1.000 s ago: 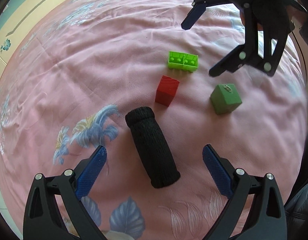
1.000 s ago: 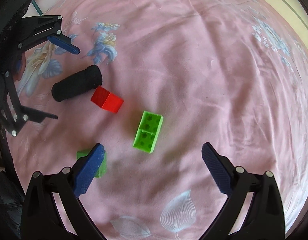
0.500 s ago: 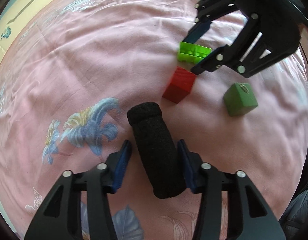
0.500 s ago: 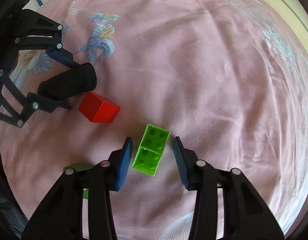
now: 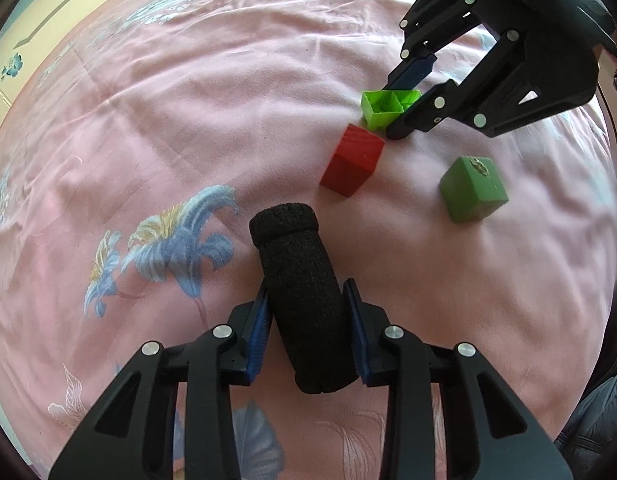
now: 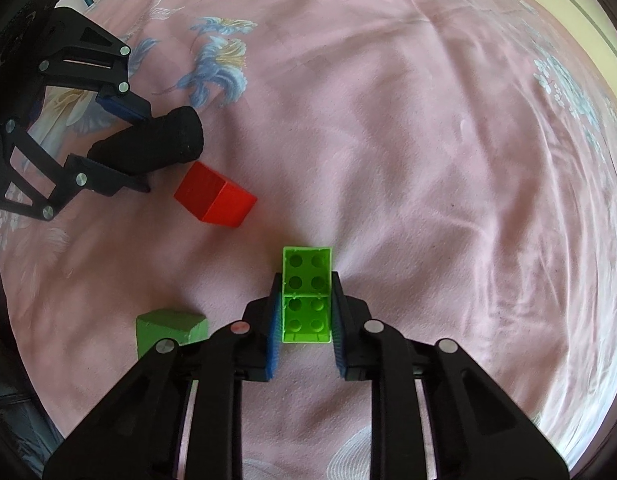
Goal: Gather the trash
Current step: 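Grasp the black foam grip with the left tool while the right tool grasps the lime-green brick, then carry the black grip and green brick over the wastebasket with both tools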
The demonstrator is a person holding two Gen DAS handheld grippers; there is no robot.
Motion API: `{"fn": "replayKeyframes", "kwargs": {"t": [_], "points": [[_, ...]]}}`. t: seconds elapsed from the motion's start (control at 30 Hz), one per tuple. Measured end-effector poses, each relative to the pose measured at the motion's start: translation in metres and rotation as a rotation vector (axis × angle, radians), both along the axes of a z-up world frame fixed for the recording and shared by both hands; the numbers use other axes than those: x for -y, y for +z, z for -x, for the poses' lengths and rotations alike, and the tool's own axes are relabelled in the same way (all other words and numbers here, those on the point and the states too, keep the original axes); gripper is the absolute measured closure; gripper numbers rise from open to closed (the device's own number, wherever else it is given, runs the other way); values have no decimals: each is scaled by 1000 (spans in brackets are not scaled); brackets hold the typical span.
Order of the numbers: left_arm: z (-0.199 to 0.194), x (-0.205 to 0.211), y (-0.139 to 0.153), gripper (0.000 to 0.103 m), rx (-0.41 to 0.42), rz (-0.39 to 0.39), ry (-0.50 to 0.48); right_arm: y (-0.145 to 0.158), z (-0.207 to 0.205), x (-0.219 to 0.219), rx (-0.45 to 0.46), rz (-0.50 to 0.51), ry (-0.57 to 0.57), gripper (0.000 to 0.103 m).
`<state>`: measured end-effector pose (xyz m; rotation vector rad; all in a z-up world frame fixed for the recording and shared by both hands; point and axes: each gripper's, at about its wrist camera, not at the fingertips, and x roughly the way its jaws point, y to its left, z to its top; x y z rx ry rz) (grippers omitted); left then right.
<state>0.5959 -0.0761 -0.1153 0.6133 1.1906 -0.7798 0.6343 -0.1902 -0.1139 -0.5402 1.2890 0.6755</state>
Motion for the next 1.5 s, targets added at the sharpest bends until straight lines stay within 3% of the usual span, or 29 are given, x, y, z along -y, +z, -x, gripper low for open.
{"fn": "replayKeyframes", "kwargs": {"t": [0.27, 0.87, 1.5], "points": [[18, -11, 14, 66, 14, 4, -42, 14, 22, 23, -16, 11, 12, 81], [117, -27, 74, 66, 83, -6, -130, 69, 121, 52, -2, 21, 8, 81], [259, -33, 86, 66, 98, 4, -237, 99, 304, 12, 104, 50, 169, 81]]}}
